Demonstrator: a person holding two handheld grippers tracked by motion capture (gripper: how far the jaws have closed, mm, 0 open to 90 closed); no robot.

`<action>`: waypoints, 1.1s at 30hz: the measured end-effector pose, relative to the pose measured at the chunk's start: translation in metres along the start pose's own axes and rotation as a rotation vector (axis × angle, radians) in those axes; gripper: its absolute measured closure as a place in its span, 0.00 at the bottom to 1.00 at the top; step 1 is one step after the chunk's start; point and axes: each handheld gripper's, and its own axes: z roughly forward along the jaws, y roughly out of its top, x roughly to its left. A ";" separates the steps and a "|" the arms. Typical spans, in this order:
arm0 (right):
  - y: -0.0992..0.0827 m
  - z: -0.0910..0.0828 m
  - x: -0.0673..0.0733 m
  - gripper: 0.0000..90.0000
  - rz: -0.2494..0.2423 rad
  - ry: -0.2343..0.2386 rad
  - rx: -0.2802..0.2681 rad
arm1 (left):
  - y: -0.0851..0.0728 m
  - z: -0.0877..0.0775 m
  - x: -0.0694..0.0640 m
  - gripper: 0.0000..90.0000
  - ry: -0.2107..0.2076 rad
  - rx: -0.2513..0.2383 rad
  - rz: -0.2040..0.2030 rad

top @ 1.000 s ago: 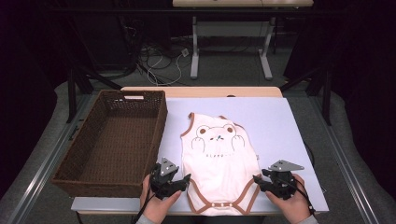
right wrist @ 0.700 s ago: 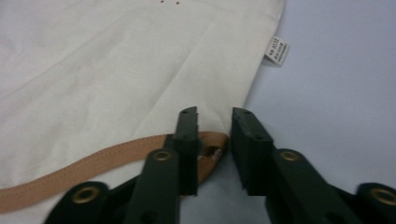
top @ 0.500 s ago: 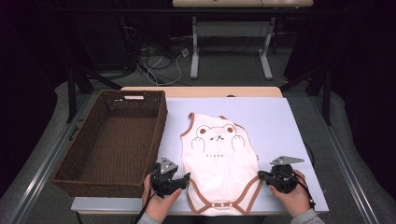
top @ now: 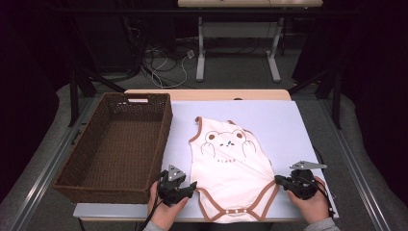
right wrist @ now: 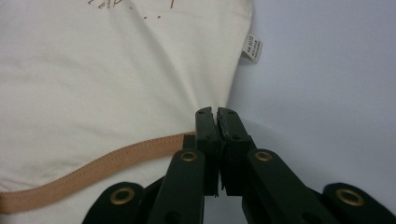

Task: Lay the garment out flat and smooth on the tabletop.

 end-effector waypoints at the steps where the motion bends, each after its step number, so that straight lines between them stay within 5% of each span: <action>1: 0.000 -0.001 -0.001 0.98 0.009 -0.002 0.001 | 0.000 0.000 0.000 0.56 -0.002 0.002 -0.002; 4: -0.002 -0.003 -0.004 0.98 0.023 0.002 -0.004 | -0.002 0.003 -0.004 0.61 -0.042 0.017 -0.009; 6: -0.003 -0.003 -0.004 0.98 0.019 0.001 0.002 | -0.003 0.004 -0.009 0.63 -0.027 0.015 0.031; 13: -0.004 -0.003 -0.003 0.98 0.011 -0.002 0.007 | 0.000 0.005 -0.013 0.96 -0.075 0.042 0.052; 33: -0.004 0.000 -0.001 0.98 0.008 0.016 0.011 | 0.011 0.003 0.003 0.98 0.010 0.063 0.049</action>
